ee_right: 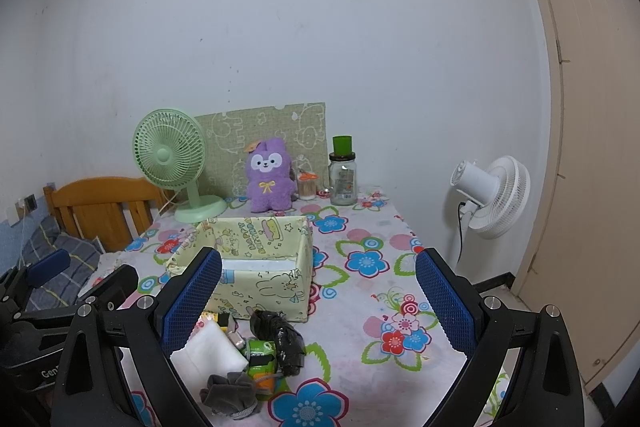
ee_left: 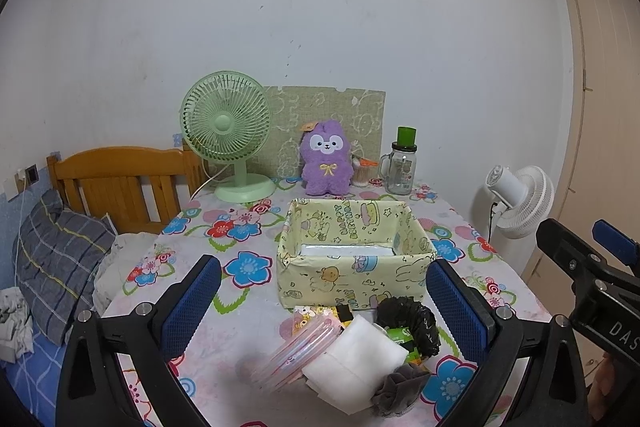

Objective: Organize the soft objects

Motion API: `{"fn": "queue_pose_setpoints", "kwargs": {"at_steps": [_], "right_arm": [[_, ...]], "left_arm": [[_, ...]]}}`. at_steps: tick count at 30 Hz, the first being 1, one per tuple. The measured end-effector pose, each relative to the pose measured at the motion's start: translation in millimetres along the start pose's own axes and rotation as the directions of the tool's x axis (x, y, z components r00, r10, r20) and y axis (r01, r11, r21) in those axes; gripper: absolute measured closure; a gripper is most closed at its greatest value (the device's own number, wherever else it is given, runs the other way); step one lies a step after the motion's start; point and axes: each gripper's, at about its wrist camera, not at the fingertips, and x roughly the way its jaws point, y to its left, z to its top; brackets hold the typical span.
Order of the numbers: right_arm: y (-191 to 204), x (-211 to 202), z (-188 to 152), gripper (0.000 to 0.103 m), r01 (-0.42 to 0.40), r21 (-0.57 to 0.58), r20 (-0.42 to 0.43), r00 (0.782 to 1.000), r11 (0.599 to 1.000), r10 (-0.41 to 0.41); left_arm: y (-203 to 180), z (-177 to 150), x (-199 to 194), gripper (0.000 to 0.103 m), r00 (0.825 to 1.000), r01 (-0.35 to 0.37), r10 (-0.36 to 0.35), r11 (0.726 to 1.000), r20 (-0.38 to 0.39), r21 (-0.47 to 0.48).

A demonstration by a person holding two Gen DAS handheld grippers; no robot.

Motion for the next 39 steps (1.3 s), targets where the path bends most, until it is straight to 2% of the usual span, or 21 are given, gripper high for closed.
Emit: {"fn": "queue_pose_setpoints", "kwargs": {"at_steps": [6,10,17,25,39], "right_arm": [[5,6,-6,0.004,-0.017,0.0,-0.023,1.0,1.0,0.017],[11,15,-14,0.004,-0.006,-0.003,-0.046,0.999,1.0,0.006],[17,28,-33,0.004,-0.023,0.012,-0.069,0.997,1.0,0.024],[28,46,-58,0.004,-0.05,0.015,-0.107,0.993,0.999,0.052],[60,53,-93,0.005,-0.078,-0.065,-0.164,0.984,0.995,0.066]], "left_arm": [[2,-13,9,0.0,1.0,0.0,0.0,1.0,-0.029,0.008],[2,-21,13,0.0,0.999,-0.029,0.03,0.999,-0.027,0.028],[6,-42,30,0.002,0.995,-0.01,0.012,1.0,-0.096,0.02],[9,-67,50,0.011,0.984,0.018,-0.016,1.0,-0.178,0.012],[10,-99,55,0.013,0.971,0.059,-0.052,0.998,-0.235,0.022]]}}
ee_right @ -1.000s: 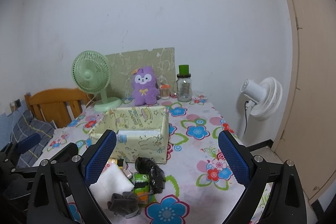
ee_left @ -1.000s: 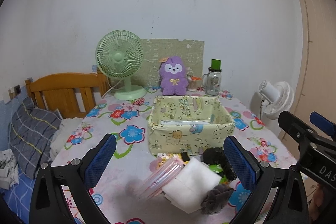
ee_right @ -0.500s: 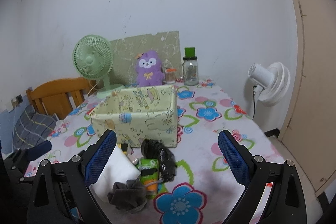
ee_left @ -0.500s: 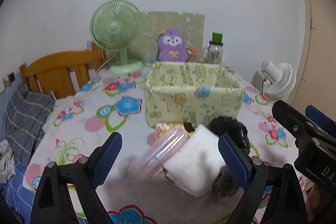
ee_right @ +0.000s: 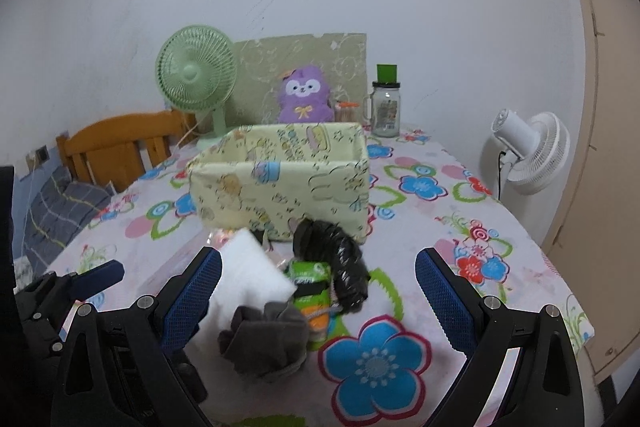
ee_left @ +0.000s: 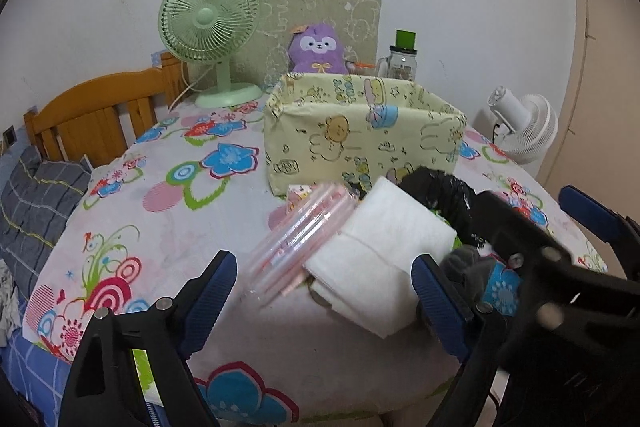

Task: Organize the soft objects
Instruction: 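Lower the right tool onto the grey cloth and close on it, then grasp the white cloth with the left tool while the right tool holds the grey cloth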

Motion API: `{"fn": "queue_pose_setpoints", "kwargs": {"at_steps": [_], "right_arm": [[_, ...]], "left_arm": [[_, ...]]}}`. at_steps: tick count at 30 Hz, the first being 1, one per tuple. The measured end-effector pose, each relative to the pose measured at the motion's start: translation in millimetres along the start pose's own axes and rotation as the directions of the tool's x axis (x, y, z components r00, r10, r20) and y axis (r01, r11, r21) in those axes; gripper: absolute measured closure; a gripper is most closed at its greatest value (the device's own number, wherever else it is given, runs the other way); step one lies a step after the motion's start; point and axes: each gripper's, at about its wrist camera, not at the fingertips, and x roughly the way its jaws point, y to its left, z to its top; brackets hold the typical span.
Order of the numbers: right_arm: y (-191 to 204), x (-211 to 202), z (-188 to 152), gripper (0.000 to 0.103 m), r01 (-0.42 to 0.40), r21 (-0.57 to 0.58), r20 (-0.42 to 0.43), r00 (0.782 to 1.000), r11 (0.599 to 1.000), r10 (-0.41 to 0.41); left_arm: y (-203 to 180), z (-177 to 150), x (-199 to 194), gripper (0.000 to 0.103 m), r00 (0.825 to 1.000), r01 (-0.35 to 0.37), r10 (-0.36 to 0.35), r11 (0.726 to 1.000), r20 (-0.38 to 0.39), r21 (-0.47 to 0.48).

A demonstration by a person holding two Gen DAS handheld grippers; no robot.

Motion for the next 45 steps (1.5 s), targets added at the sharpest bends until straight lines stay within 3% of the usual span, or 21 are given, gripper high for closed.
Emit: {"fn": "queue_pose_setpoints", "kwargs": {"at_steps": [12,16,20,25,38,45], "right_arm": [[7,22,-18,0.017,-0.042,0.023,-0.114,0.992,0.999,0.044],[4,36,-26,0.031,-0.078,0.079,-0.187,0.978,0.994,0.092],[7,39,-30,0.047,-0.091,0.078,-0.199,0.974,0.993,0.105],[4,36,-28,0.058,-0.094,0.084,-0.193,0.975,0.992,0.109],[-14,33,-16,0.061,-0.04,0.098,-0.166,0.984,0.994,0.056],[-16,36,-16,0.061,-0.026,0.091,-0.168,0.985,0.995,0.042]], "left_arm": [[-5,-17,14,0.014,0.999,0.028,-0.027,0.999,-0.037,0.026],[-8,-19,21,0.015,0.998,0.025,-0.023,0.999,-0.055,0.038],[-11,-21,24,0.015,0.997,0.036,-0.033,0.999,-0.07,0.04],[-15,-19,24,0.015,0.997,0.044,-0.042,0.998,-0.065,0.042],[-31,-7,39,0.016,0.998,0.043,-0.039,0.996,-0.053,0.072],[-34,-6,41,0.035,0.998,0.05,-0.046,0.996,-0.051,0.075]]}}
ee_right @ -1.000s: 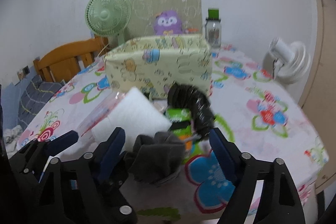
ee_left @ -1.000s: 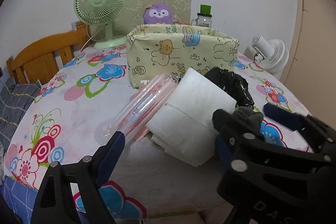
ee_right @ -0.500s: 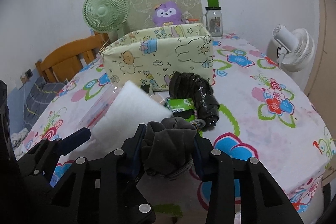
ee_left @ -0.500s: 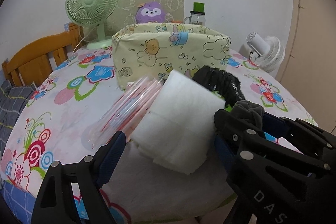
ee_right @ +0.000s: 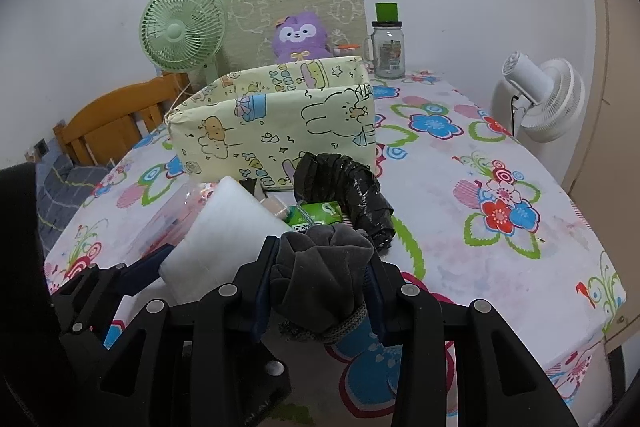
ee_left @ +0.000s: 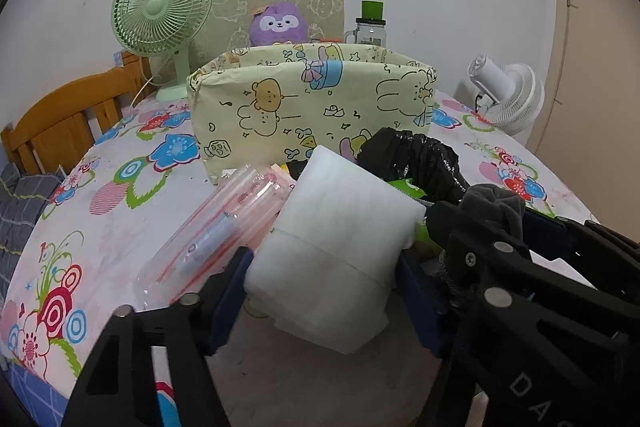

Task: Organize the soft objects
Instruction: 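Grasp the white cloth with the left tool while the right tool holds the grey cloth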

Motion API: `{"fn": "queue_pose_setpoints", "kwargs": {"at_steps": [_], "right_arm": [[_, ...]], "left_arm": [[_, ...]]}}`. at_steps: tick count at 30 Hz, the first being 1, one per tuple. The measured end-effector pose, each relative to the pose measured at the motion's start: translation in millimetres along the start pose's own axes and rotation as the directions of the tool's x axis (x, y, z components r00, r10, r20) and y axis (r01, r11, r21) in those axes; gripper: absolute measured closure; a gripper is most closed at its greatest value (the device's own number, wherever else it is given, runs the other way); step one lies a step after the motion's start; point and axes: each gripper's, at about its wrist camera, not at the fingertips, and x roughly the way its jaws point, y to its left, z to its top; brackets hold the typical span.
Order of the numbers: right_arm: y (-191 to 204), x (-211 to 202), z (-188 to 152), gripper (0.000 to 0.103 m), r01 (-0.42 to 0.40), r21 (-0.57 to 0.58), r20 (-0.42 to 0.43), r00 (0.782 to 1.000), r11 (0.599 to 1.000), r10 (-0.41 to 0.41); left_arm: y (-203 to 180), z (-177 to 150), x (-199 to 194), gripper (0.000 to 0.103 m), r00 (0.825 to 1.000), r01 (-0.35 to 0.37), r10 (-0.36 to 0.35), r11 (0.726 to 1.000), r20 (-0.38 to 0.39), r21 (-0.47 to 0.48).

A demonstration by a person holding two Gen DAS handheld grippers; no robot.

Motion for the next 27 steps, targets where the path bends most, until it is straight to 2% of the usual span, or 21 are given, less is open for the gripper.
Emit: {"fn": "queue_pose_setpoints", "kwargs": {"at_steps": [2,4,5,10,15,27], "right_arm": [[0,0,0,0.061,0.003,-0.001,0.001,1.0,1.0,-0.003],[-1,-2,1,0.061,0.005,-0.002,0.006,1.0,1.0,-0.005],[0,-2,1,0.06,0.006,-0.003,0.007,1.0,1.0,-0.006],[0,-8,4,0.06,0.014,-0.003,0.022,1.0,1.0,-0.014],[2,-14,7,0.06,0.018,-0.009,0.039,0.999,1.0,-0.018],[3,-37,29,0.061,0.024,0.001,0.09,0.996,1.0,-0.024]], "left_arm": [[0,1,-2,0.042,1.0,0.006,-0.006,1.0,0.006,0.0],[-1,3,-6,0.059,1.0,0.025,-0.025,1.0,0.017,0.001],[-2,3,-7,0.064,0.999,0.033,-0.033,0.999,0.017,0.0],[-4,4,-12,0.075,0.998,0.052,-0.052,0.999,0.02,0.003],[-4,6,-18,0.079,0.998,0.061,-0.061,0.998,0.032,0.0],[-9,31,-42,0.079,0.994,0.069,-0.07,0.997,0.083,0.017]]}}
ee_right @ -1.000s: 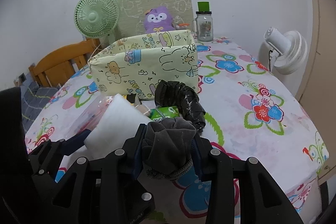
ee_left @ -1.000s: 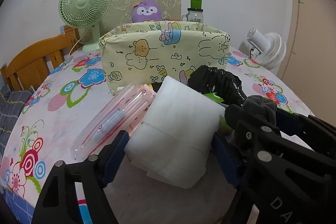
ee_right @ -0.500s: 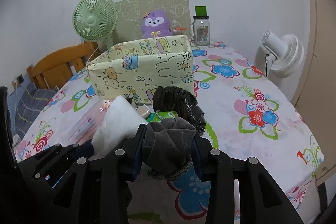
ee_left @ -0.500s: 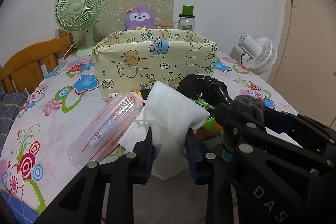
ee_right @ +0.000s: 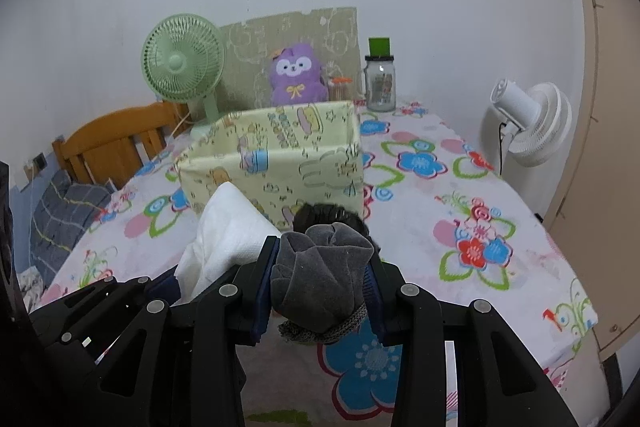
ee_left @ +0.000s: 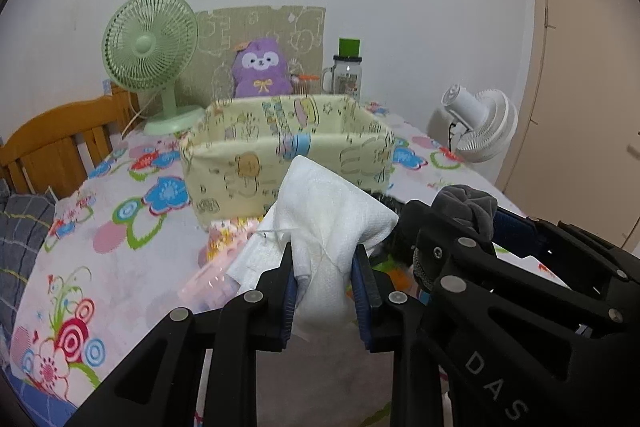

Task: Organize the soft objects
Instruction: 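Carry the white cloth and grey cloth over the yellow fabric box with both tools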

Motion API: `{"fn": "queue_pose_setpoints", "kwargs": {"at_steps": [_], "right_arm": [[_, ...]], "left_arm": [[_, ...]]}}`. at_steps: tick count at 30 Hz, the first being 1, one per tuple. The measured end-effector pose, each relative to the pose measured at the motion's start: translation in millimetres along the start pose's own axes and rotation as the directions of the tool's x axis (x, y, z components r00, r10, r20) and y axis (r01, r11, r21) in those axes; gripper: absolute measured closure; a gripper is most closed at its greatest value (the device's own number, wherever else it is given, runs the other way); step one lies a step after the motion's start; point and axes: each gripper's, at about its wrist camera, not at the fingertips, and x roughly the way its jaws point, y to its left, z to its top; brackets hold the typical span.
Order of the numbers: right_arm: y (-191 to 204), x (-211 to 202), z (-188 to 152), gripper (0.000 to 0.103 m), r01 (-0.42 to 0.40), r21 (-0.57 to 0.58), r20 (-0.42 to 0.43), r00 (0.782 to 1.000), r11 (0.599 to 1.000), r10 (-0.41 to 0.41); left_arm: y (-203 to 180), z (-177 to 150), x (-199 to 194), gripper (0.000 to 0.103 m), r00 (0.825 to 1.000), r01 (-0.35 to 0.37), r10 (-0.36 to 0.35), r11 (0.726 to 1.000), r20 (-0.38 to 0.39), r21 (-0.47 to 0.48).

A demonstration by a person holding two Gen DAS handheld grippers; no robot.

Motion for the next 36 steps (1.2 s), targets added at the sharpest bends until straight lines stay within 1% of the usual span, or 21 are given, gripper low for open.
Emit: {"fn": "queue_pose_setpoints", "kwargs": {"at_steps": [12,17,22,29,36], "right_arm": [[2,-19,34,0.061,-0.009,0.002,0.05,0.999,1.0,0.009],[3,-29,53,0.061,-0.009,0.005,0.081,0.997,1.0,0.009],[5,-35,68,0.061,0.003,-0.006,0.092,0.996,1.0,-0.002],[6,-32,88,0.061,-0.002,-0.01,0.105,0.994,1.0,0.003],[7,-19,102,0.061,-0.014,-0.011,0.101,0.995,1.0,0.015]], "left_arm": [[-4,34,-21,0.079,0.999,-0.022,0.021,0.999,0.047,0.024],[-5,54,-30,0.079,0.997,-0.023,0.02,0.999,0.072,0.043],[-5,69,-33,0.079,0.997,-0.016,0.012,0.999,0.075,0.052],[-2,88,-31,0.079,0.996,-0.018,0.013,0.998,0.093,0.056],[5,99,-20,0.078,0.996,-0.017,0.013,0.999,0.086,0.045]]}}
